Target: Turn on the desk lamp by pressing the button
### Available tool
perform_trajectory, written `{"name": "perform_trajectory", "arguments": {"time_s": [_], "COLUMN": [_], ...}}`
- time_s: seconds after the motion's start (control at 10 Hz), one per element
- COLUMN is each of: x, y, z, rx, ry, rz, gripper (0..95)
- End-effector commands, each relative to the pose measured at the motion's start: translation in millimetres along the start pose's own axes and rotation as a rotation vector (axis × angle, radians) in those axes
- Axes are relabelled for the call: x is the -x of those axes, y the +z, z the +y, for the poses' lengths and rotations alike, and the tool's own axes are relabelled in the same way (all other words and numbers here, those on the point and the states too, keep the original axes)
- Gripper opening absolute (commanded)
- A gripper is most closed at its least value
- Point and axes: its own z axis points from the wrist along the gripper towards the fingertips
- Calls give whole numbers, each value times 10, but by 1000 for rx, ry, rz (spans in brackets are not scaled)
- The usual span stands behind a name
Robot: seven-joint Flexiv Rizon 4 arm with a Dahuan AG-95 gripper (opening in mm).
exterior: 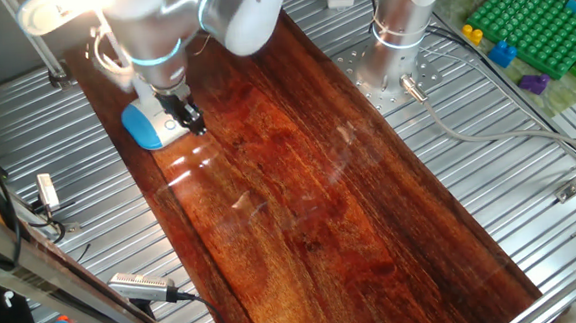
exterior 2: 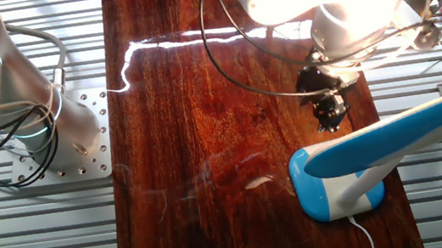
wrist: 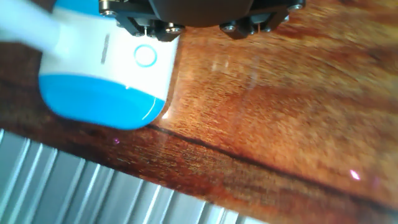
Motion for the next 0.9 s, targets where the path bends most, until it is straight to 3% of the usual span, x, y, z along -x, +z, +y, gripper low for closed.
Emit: {"name": "perform_trajectory", "arguments": {"time_s": [0.1, 0.4, 0.9], "x": [-17, 28, 217], "y": [-205, -196, -276], "z": [194, 411, 556], "rx": [130, 137, 117], "ry": [206, 246, 221], "rz": [-44, -40, -12], "gripper": [380, 380, 380]}}
